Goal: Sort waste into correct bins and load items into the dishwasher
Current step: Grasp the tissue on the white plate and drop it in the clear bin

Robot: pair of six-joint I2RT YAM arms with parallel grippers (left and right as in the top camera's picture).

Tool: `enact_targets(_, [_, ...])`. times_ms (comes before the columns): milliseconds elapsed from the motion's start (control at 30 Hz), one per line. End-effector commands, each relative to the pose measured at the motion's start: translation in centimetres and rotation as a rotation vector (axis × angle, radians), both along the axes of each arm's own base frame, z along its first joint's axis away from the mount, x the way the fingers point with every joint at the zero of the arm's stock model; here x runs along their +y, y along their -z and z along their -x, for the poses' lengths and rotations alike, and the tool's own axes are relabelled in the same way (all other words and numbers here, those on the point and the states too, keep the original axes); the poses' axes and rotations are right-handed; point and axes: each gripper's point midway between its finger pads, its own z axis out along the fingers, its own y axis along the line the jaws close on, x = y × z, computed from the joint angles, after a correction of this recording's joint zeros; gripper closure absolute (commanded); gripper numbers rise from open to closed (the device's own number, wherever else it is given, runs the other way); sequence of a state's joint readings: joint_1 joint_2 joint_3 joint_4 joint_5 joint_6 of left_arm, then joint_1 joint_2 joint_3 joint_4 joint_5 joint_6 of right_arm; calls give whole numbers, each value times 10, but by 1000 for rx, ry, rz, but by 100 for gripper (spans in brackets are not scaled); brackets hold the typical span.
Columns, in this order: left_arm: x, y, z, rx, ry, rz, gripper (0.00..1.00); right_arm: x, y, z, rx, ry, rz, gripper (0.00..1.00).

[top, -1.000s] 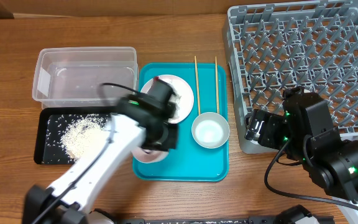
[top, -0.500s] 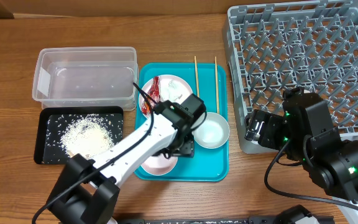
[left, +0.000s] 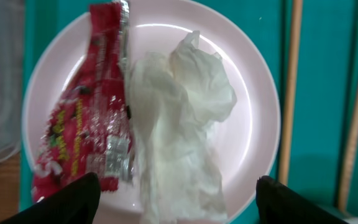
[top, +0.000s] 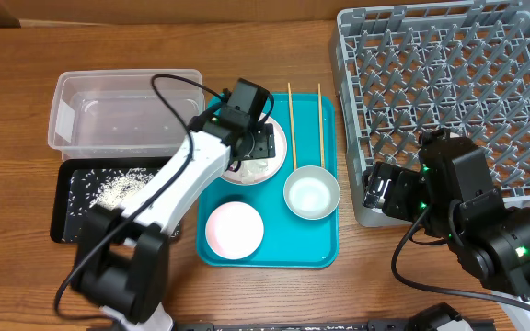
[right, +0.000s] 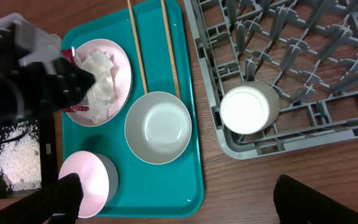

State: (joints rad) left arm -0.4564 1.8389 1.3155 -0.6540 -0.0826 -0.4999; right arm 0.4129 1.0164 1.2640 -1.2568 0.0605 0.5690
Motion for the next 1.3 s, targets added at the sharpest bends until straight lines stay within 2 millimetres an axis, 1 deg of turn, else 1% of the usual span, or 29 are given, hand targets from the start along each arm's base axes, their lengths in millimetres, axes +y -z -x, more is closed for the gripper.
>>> enact_targets(0, [-3,34,-2,52,53,-42,22,-3,-6,-2,-23,14,5,0])
enact_targets(33, [-4,41,-2,63,53,-44,25,-3,-6,-2,-23,14,5,0])
enact_targets(67, [-5,47,-1,77,57,-40,32,-3,-6,-2,-23,14,5,0])
enact_targets(133, [-5,55,2,101,60,-39,51,-3,-6,-2,-23,14,5,0])
enact_targets(167, [-5,55,3,105,60,-40,59,-3,-6,-2,-23,14,5,0])
enact_targets(200, [-5,54,2,104,59,-39,72,-3,-6,-2,-23,14,5,0])
enact_targets(233, [-5,50,2,101,58,-36,82,-3,-6,-2,-23,14,5,0])
enact_targets(267, [-3,43,0,99,53,-35,94,-3,-6,-2,-23,14,5,0])
enact_targets(300, [-2,34,-2,95,47,-33,96,-3,-6,-2,-23,14,5,0])
enact_targets(333, [0,22,-5,88,40,-29,96,-3,-6,-2,-22,14,5,0])
enact_targets(400, [5,-10,-10,68,24,-15,96,-3,-5,-1,-19,14,7,0])
enact_targets(467, [13,-47,-14,40,3,-2,96,-4,-5,-1,-18,14,7,0])
enact_targets(533, [21,-79,-18,5,-15,9,96,-4,-5,-1,-19,14,7,0])
enact_targets(600, [43,-107,-24,-47,-59,-19,96,-4,-5,-1,-19,14,7,0])
enact_targets(633, [54,-113,-27,-64,-87,-42,96,-4,-5,-1,-19,14,7,0])
enact_targets(667, [71,-119,-29,-83,-126,-77,96,-3,-5,-1,-19,14,6,0])
enact_targets(733, [101,-120,-32,-87,-197,-135,96,-4,-5,-1,-19,14,7,0])
enact_targets(800, [126,-112,-36,-68,-253,-162,96,-4,-5,-1,-19,14,7,0])
enact_targets(833, [139,-103,-40,-50,-284,-166,86,-3,-5,-1,-19,14,7,0])
enact_targets(867, [146,-97,-42,-39,-300,-166,69,-3,-5,-1,-19,14,6,1])
enact_targets(900, [152,-89,-45,-20,-313,-158,42,-3,-5,-1,-19,14,7,0])
enact_targets(933, [154,-79,-46,9,-318,-134,38,-3,-5,-1,-19,14,7,0])
enact_targets(1000, [155,-69,-43,59,-307,-86,38,-4,-5,-1,-18,14,7,0])
enact_targets(1067, [147,-70,-41,77,-289,-16,44,-4,-5,-1,-16,14,8,0])
enact_targets(1133, [129,-79,-43,74,-226,65,49,-4,-5,-1,-16,14,8,0])
enact_targets(1167, [115,-86,-44,69,-173,104,51,-4,-5,-1,-16,14,8,0])
enact_targets(1267, [85,-95,-39,51,-65,95,51,-4,-5,-1,-16,14,8,0])
